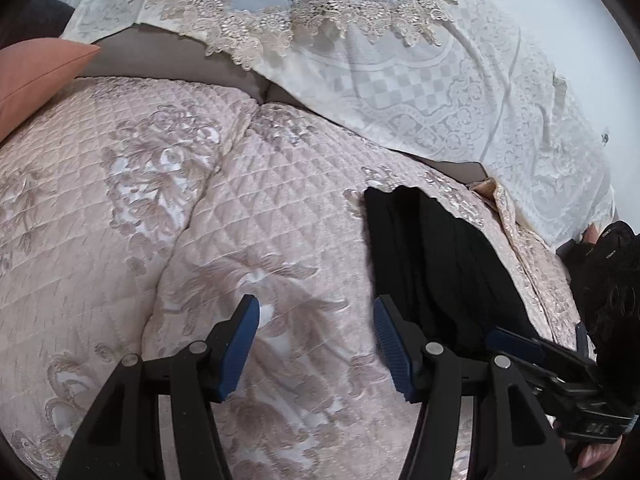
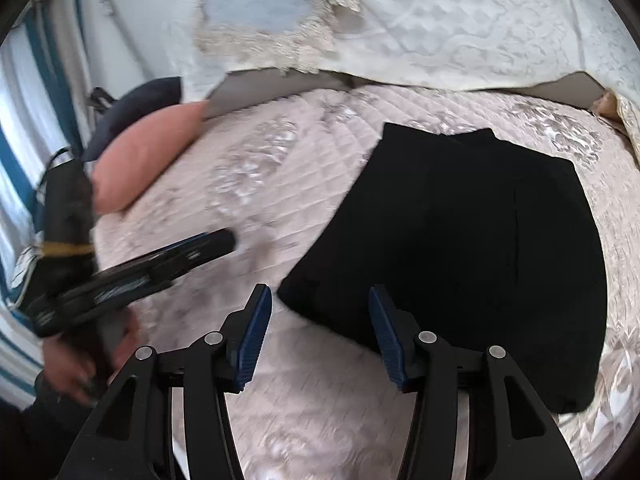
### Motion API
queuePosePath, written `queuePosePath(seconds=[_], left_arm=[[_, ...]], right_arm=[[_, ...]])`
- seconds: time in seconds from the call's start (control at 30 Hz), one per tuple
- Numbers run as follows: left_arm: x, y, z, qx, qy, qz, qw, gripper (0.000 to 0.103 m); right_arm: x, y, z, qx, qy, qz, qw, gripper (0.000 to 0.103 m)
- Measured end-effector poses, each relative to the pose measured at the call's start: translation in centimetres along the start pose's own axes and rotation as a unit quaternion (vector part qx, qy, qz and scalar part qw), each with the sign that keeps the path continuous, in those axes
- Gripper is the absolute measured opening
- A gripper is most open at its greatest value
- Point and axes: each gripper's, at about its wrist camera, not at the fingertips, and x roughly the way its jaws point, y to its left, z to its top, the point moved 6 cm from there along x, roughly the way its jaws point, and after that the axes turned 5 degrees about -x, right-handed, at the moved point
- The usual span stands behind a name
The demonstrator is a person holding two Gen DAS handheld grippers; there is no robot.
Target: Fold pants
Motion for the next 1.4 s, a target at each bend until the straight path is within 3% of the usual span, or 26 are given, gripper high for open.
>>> queuePosePath(seconds=[0.07, 0.17, 0.2, 0.23, 0.3, 0.43, 0.53, 0.67, 0.77, 0.87, 0.97, 1.07, 1.2, 1.4], left_arm=[[0.2, -1.1, 0.2, 0.008, 0.002, -0.009, 0.9999, 0.061], [0.8, -3.6, 0.4, 0.034, 0.007, -0.029, 0.9990, 0.061], [1.1, -4.6, 0.4, 0.045, 0.009, -0.035, 0.9983, 0.061], [1.5, -5.6, 0.4, 0.054, 0.012, -0.041, 0.9976, 0.061], [2.3, -7.3, 0.3, 0.070, 0.019, -0.050, 0.9961, 0.061], [3.3, -10.9, 0.7, 0.096, 0.021, -0.074, 0.9924, 0.061], [4.4, -13.5, 1.1, 0.111, 0.026, -0.094, 0.9891, 0.061], [7.2, -15.2, 1.8, 0.124, 0.037, -0.079, 0.9885, 0.061], [10.4, -14.1, 2.4, 0.134, 0.053, -0.018, 0.9894, 0.061], [12.4, -12.2, 2.7, 0.132, 0.061, 0.039, 0.9886, 0.064], [12.9, -11.0, 3.0, 0.107, 0.073, 0.020, 0.9914, 0.065], [12.6, -11.4, 2.8, 0.129, 0.066, 0.028, 0.9890, 0.065], [13.0, -10.8, 3.2, 0.124, 0.069, 0.029, 0.9895, 0.069], [11.7, -10.8, 3.4, 0.117, 0.055, 0.036, 0.9910, 0.067]], right_arm=[[-1.5, -1.2, -0.3, 0.031, -0.020, 0.001, 0.999, 0.051], [-3.8, -4.6, -0.8, 0.081, -0.051, -0.036, 0.995, 0.051], [-4.6, -6.1, -1.1, 0.100, -0.059, -0.055, 0.992, 0.042], [-5.0, -7.1, -1.4, 0.113, -0.059, -0.067, 0.990, 0.025], [-5.7, -9.5, -2.2, 0.141, -0.058, -0.100, 0.983, 0.014], [-6.5, -13.0, -3.0, 0.179, -0.067, -0.133, 0.972, 0.014], [-5.1, -13.4, -3.3, 0.175, -0.040, -0.128, 0.975, 0.014], [-4.6, -13.1, -3.3, 0.157, -0.030, -0.121, 0.980, 0.014], [-4.9, -13.3, -2.7, 0.150, -0.032, -0.109, 0.982, 0.014], [-5.5, -14.8, -1.6, 0.147, -0.045, -0.130, 0.980, 0.014], [-5.4, -16.5, 0.0, 0.147, -0.052, -0.146, 0.977, 0.016], [-4.3, -17.9, 0.8, 0.148, -0.051, -0.160, 0.975, 0.021], [-1.7, -19.2, -0.2, 0.156, -0.009, -0.157, 0.975, 0.027], [-3.4, -19.0, -0.6, 0.169, -0.026, -0.160, 0.972, 0.029]])
